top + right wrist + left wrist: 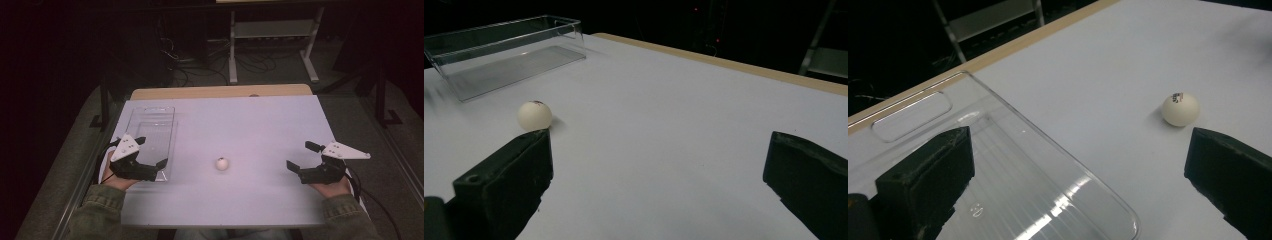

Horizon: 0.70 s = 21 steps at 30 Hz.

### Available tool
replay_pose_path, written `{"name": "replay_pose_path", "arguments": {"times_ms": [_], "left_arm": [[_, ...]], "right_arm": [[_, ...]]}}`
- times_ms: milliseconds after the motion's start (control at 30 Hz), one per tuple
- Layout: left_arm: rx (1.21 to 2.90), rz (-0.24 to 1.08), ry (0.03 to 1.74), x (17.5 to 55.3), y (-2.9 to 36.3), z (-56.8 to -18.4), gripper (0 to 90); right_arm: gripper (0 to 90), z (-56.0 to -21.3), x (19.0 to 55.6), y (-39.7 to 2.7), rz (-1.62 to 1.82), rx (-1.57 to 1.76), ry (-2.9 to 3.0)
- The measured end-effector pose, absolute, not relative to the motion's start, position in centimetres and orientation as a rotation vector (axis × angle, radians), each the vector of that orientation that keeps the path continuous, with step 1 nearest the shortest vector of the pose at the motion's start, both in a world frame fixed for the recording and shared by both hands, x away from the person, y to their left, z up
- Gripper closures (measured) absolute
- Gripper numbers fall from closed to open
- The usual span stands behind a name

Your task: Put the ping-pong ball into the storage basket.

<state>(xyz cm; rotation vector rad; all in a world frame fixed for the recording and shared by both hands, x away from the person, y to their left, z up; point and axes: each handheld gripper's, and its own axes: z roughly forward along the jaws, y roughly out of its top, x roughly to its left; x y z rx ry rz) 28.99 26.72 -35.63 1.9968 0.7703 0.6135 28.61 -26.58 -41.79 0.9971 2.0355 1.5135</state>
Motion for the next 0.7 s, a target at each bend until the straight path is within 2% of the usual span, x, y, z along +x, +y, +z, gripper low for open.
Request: {"name": "replay_pose_path", "arguments": {"times_ms": [700], "left_arm": [[2.126, 0.578, 0.652, 31.1, 23.7, -34.3, 0.0]], "right_arm": [[0.0, -41.8, 28.6, -26.6, 1.516, 0.995, 2.042]]}}
